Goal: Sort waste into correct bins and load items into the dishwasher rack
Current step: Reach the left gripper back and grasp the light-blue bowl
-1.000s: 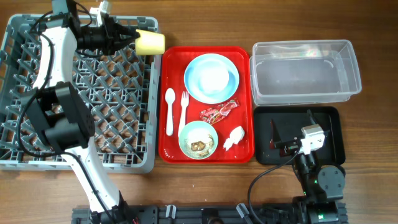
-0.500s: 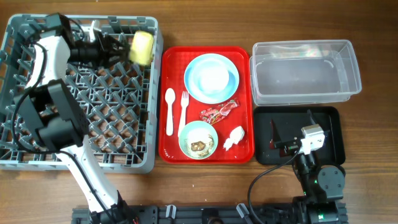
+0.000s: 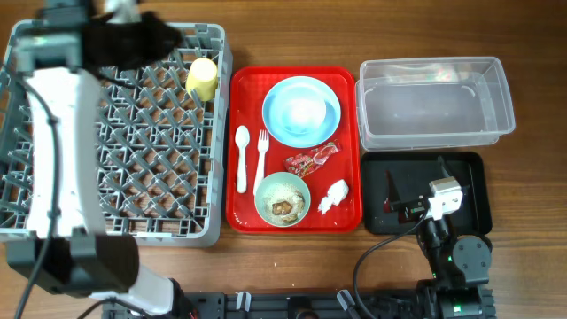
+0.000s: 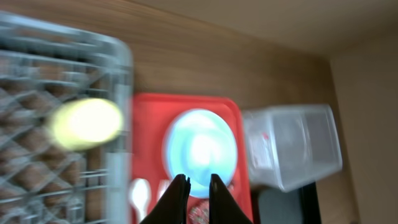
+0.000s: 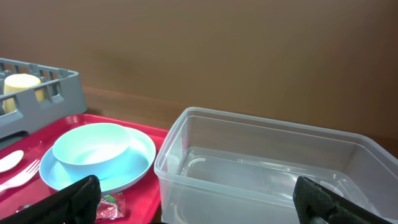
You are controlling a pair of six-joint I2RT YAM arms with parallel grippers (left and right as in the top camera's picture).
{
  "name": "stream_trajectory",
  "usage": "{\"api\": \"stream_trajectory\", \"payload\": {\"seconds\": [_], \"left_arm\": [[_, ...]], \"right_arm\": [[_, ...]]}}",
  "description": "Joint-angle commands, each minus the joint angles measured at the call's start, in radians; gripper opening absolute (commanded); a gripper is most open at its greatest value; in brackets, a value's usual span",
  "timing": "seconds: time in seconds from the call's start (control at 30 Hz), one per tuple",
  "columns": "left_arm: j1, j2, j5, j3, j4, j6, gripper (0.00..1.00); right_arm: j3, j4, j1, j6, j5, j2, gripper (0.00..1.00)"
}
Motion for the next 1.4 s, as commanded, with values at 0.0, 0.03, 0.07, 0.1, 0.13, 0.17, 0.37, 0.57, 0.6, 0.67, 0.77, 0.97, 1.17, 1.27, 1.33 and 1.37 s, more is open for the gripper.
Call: {"api": "stream_trajectory", "payload": {"seconds": [0.0, 0.03, 0.07, 0.1, 0.13, 0.17, 0.37, 0.57, 0.6, 0.67, 0.77, 0.97, 1.17, 1.27, 1.33, 1.37], "left_arm": [[-0.26, 0.036, -0.23, -0.017, -0.014, -0.028, 0.17], [-0.346, 0.06, -0.314, -0.024, -0.013, -0.053, 0.23], [-0.429, 0.093, -0.386, -0.027, -0.005, -0.074, 0.29], [-0.504, 0.135, -0.434, -0.032, 0.018, -0.086, 0.33], [-0.563, 0.177, -0.467, -0.033, 0.047, -0.107, 0.35], [-0.623, 0.235, -0.489, -0.033, 0.085, -0.123, 0.34], [-0.746, 0.423, -0.566, -0.033, 0.241, -0.131, 0.27], [-0.742, 0.449, -0.672, -0.033, 0.243, -0.149, 0.22], [-0.737, 0.449, -0.665, -0.033, 0.246, -0.161, 0.24], [-0.735, 0.449, -0.587, -0.033, 0.246, -0.175, 0.24], [-0.756, 0.457, -0.568, -0.035, 0.246, -0.175, 0.26], [-0.768, 0.504, -0.694, -0.035, 0.25, -0.175, 0.3], [-0.766, 0.564, -0.717, -0.034, 0.253, -0.174, 0.07], [-0.76, 0.534, -0.731, -0.028, 0.245, -0.174, 0.04], [-0.74, 0.46, -0.701, -0.012, 0.209, -0.174, 0.04], [-0.718, 0.403, -0.649, -0.008, 0.188, -0.174, 0.04]], "right_arm": [[-0.001, 0.006, -0.004, -0.003, 0.013, -0.005, 1.0], [-0.001, 0.006, -0.004, -0.002, 0.013, -0.005, 1.0], [-0.001, 0.006, -0.004, -0.002, 0.013, -0.005, 1.0], [-0.001, 0.006, -0.004, -0.002, 0.013, -0.005, 1.0], [-0.001, 0.006, -0.004, -0.002, 0.013, -0.005, 1.0], [-0.001, 0.006, -0.004, -0.002, 0.013, -0.005, 1.0], [-0.001, 0.006, -0.004, -0.002, 0.013, -0.005, 1.0], [-0.001, 0.006, -0.004, -0.002, 0.013, -0.005, 1.0], [-0.001, 0.006, -0.004, -0.002, 0.013, -0.005, 1.0], [-0.001, 0.006, -0.004, -0.002, 0.013, -0.005, 1.0], [-0.001, 0.006, -0.004, -0.002, 0.013, -0.005, 1.0], [-0.001, 0.006, -0.004, -0.002, 0.013, -0.005, 1.0], [-0.001, 0.006, -0.004, -0.003, 0.013, -0.005, 1.0], [-0.001, 0.006, -0.004, -0.002, 0.013, -0.005, 1.0], [-0.001, 0.006, -0.004, -0.003, 0.013, -0.005, 1.0], [-0.001, 0.006, -0.004, -0.002, 0.013, -0.005, 1.0]]}}
